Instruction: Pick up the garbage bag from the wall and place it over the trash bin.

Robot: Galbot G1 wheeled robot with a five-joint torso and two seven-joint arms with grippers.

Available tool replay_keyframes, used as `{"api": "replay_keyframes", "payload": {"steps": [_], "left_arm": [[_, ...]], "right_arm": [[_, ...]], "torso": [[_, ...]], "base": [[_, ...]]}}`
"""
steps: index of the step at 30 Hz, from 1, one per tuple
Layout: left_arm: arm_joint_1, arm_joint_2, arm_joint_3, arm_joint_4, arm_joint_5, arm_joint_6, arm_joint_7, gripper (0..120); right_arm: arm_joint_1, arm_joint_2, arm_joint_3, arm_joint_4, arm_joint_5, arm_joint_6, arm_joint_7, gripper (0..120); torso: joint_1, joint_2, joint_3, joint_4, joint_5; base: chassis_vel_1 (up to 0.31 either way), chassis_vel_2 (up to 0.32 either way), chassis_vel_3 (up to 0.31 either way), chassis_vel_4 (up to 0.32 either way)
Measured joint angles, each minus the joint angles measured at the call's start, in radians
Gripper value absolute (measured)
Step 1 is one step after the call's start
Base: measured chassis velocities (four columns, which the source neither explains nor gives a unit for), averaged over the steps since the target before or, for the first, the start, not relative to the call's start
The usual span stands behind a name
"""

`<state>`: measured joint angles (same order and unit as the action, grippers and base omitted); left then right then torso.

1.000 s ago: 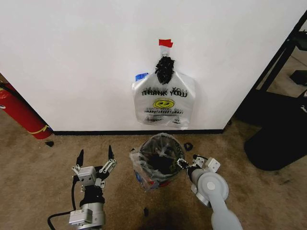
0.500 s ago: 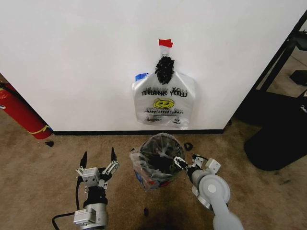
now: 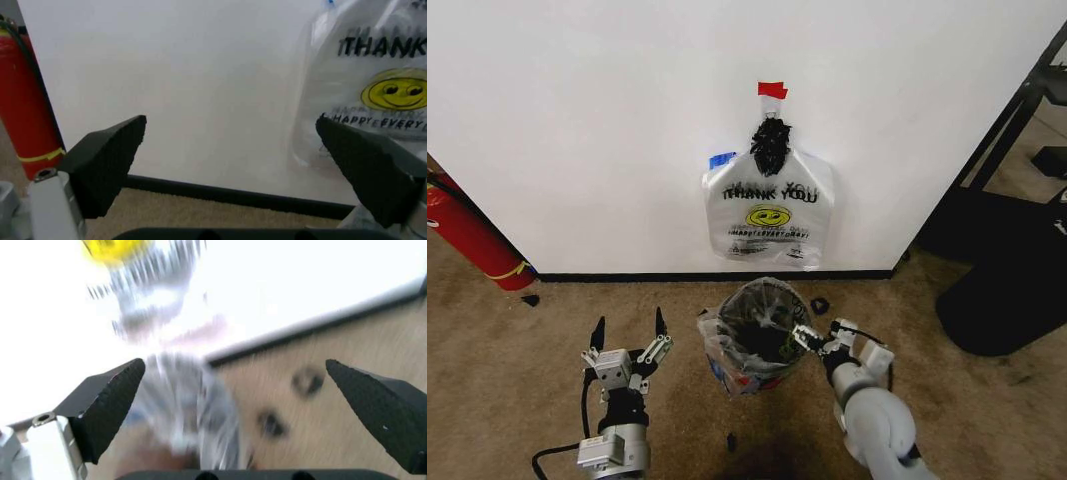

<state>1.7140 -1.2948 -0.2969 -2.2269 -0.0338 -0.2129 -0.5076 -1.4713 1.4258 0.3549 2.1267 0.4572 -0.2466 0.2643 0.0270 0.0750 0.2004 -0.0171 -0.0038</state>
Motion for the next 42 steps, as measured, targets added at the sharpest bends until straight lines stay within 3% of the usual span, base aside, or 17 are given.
{"api": "replay_keyframes", "payload": {"steps": [3, 9, 16, 24, 42], "left_arm": [[-0.005, -0.005, 0.001, 0.007, 0.004, 0.001, -0.004, 100], [-0.018, -0.029, -0.006, 0.024, 0.049, -0.043, 0.032, 100], [0.012, -0.031, -0.015, 0.035, 0.104, -0.121, 0.077, 100], [0.036, -0.041, -0.034, 0.039, 0.117, -0.144, 0.100, 100], [0.044, -0.057, -0.035, 0.025, 0.141, -0.146, 0.100, 100]], "right_arm": [[-0.035, -0.004, 0.009, 0.031, -0.061, 0.061, -0.016, 100], [-0.234, -0.011, 0.064, 0.105, -0.293, 0.416, -0.076, 100], [-0.413, 0.027, 0.103, 0.187, -0.422, 0.617, -0.107, 100], [-0.508, 0.056, 0.099, 0.263, -0.469, 0.660, -0.102, 100], [-0.501, 0.054, 0.096, 0.236, -0.453, 0.653, -0.096, 100]], "torso": [[0.000, 0.000, 0.000, -0.0001, -0.0001], [0.000, 0.000, 0.000, -0.0003, 0.0000], [0.000, 0.000, 0.000, -0.0001, -0.0001], [0.000, 0.000, 0.000, -0.0002, -0.0002], [0.000, 0.000, 0.000, -0.0001, 0.0000]], "base": [[0.000, 0.000, 0.000, 0.000], [0.000, 0.000, 0.000, 0.000], [0.000, 0.000, 0.000, 0.000], [0.000, 0.000, 0.000, 0.000], [0.000, 0.000, 0.000, 0.000]]}}
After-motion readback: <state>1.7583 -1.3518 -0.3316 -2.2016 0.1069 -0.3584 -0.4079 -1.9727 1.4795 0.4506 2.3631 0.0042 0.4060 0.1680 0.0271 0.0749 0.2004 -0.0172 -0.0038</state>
